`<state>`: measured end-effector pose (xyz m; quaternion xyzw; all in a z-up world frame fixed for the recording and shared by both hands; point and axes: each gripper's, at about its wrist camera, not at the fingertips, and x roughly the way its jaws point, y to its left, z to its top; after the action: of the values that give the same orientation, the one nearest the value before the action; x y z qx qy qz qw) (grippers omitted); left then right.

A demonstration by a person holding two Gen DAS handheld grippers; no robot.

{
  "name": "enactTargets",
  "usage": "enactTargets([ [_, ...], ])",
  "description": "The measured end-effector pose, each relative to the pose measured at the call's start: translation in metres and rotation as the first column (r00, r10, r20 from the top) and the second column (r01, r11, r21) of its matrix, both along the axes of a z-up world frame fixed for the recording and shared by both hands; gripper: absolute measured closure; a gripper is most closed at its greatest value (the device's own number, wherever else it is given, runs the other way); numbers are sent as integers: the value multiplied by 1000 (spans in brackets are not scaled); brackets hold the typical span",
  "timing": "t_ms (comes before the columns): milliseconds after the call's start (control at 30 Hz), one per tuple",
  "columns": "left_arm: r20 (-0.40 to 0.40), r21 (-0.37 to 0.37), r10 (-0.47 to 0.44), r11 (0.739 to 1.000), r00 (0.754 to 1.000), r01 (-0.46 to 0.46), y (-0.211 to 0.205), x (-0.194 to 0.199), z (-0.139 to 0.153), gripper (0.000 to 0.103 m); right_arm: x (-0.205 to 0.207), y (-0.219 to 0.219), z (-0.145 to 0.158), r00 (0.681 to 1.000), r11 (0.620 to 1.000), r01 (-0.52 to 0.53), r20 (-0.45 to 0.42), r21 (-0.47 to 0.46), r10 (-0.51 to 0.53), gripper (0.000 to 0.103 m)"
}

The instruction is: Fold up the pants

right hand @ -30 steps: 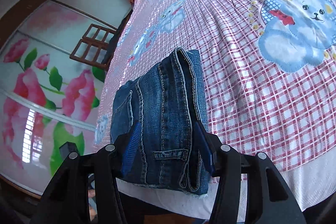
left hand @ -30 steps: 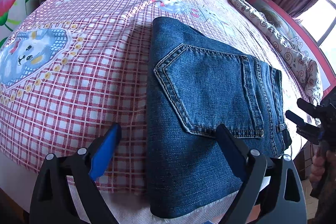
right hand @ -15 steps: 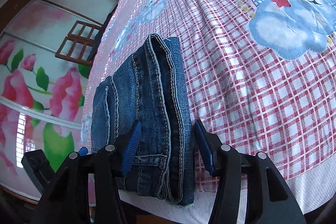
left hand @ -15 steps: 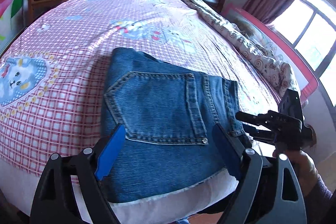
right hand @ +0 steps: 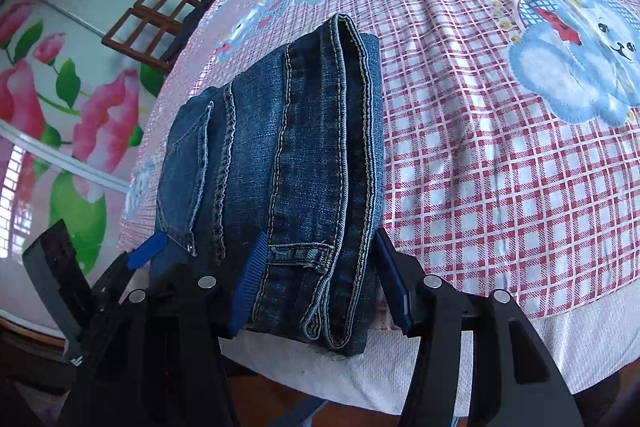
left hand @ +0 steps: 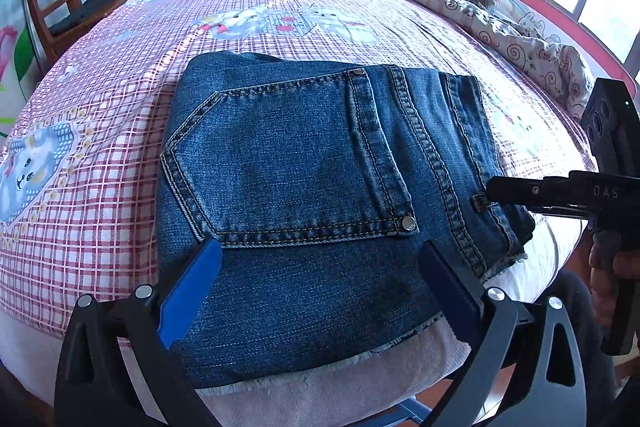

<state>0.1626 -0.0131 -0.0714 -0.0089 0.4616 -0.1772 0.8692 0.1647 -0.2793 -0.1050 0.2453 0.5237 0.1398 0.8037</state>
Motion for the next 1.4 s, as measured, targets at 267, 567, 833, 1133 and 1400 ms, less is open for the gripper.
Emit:
enactTargets([
  [267, -6, -64, 15, 998, 1000, -15, 6, 1, 0, 4, 1, -22, -10, 997, 962, 59, -54, 267, -46, 46],
  [567, -9, -104, 13, 995, 1000, -14, 11, -1, 0, 4, -7, -27, -17, 996, 963, 76, -71, 260, -60, 46],
  [833, -8, -105, 14, 994, 1000, -14, 10, -2, 0, 3, -6, -28, -19, 997, 958, 62, -63, 280, -46, 46],
  [1133, -22, -122, 4, 993, 1000, -7, 11, 0, 4, 3, -9, -26, -19, 999, 964, 24, -40, 263, -14, 76],
  [1400, -134, -458, 82, 879, 988, -135, 98, 25, 19, 3, -13, -33, -30, 998, 958, 42, -50, 283, -29, 76],
])
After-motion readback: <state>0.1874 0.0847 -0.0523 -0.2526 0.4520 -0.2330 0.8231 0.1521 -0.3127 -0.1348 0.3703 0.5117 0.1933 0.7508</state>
